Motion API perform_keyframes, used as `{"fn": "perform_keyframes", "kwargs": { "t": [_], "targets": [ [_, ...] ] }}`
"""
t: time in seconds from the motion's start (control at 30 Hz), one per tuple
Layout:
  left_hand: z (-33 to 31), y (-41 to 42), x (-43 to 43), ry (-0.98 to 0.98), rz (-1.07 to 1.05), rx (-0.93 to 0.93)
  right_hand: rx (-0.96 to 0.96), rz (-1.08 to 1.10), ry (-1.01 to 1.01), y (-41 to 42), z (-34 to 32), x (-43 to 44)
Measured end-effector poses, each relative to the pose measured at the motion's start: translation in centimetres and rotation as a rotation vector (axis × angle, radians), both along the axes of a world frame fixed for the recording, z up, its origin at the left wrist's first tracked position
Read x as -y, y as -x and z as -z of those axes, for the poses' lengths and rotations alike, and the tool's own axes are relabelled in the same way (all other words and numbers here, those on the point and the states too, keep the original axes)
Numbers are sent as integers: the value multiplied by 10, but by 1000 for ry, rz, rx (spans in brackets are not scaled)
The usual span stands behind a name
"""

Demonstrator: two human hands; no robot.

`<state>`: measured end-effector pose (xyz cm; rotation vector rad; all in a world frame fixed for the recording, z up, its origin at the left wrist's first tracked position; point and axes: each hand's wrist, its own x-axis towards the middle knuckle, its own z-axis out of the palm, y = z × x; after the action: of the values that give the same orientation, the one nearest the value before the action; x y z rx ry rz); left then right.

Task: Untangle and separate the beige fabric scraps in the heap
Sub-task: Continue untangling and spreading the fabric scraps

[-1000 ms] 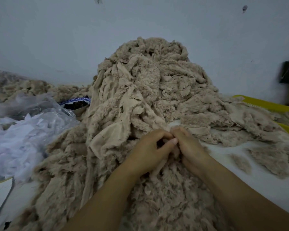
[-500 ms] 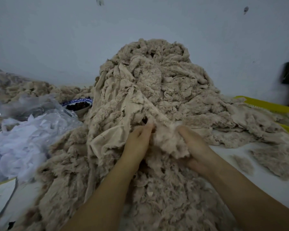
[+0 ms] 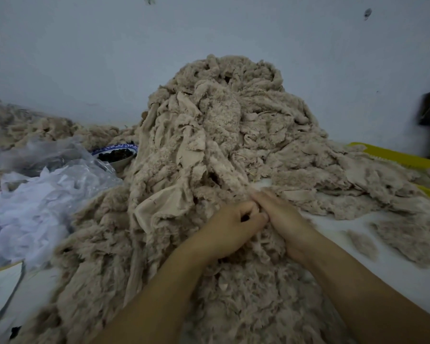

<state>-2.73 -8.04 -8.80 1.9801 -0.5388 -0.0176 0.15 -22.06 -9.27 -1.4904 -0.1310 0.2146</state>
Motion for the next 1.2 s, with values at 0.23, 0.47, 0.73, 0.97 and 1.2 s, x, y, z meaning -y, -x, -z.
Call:
{"fn": "perform_keyframes", "kwargs": {
  "t": [0.23, 0.47, 0.73, 0.97, 1.2],
  "targets": [
    [0, -7, -4, 287, -235, -275, 297, 224, 305, 1, 3, -8],
    [-5, -22, -18, 996, -358, -640, 513, -183, 496, 13, 5, -20],
    [-8, -37, -42, 1609, -357, -697, 518, -453, 642, 17, 12, -22],
    [-17, 0, 7, 329, -284, -218, 212, 110, 233, 3, 10, -13],
    [-6, -2, 11, 272, -443, -201, -1, 177, -65, -1, 4, -6]
  ]
}}
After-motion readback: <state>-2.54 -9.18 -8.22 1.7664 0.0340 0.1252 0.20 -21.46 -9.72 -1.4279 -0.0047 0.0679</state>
